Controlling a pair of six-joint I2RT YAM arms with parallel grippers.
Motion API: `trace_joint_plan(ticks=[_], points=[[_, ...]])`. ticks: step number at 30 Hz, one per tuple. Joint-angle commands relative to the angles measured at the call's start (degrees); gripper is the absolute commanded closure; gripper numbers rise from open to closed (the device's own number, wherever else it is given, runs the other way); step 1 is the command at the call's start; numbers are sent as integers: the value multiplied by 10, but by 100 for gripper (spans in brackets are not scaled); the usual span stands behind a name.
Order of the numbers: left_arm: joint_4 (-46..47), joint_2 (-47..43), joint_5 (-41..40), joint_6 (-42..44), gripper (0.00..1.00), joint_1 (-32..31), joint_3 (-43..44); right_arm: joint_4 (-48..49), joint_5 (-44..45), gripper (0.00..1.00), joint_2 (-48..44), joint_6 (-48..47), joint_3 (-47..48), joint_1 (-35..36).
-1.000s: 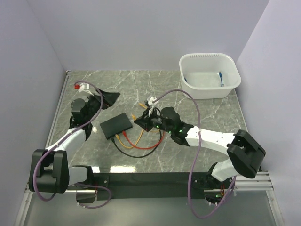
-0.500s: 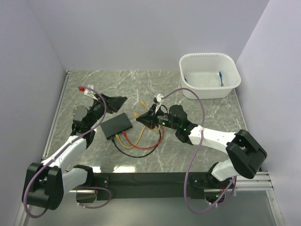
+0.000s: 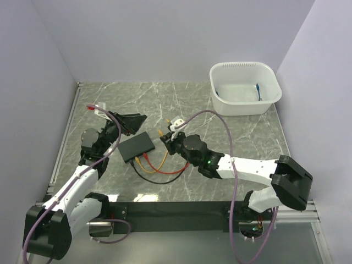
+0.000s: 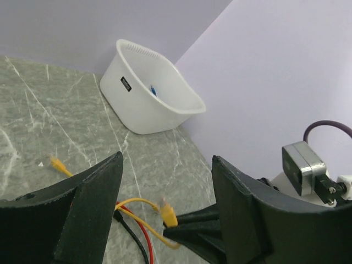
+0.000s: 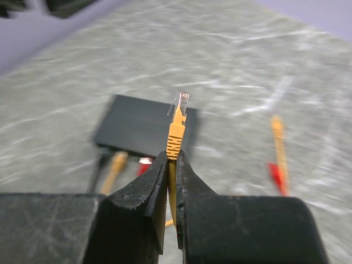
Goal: Insert the plug into the switch port
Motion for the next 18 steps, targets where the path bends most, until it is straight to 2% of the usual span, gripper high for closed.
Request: trace_joint_plan(ticks=[1,7,18], points=[[0,-6,-1,14,29,-4,-11,5,164,100,-9,-70,21,20],[14,10,2,1,29,-11,-20,23,190,100,-2,-104,19,46],[68,65,8,-21,31,-47,-25,27,175,100,-1,-109,18,55]])
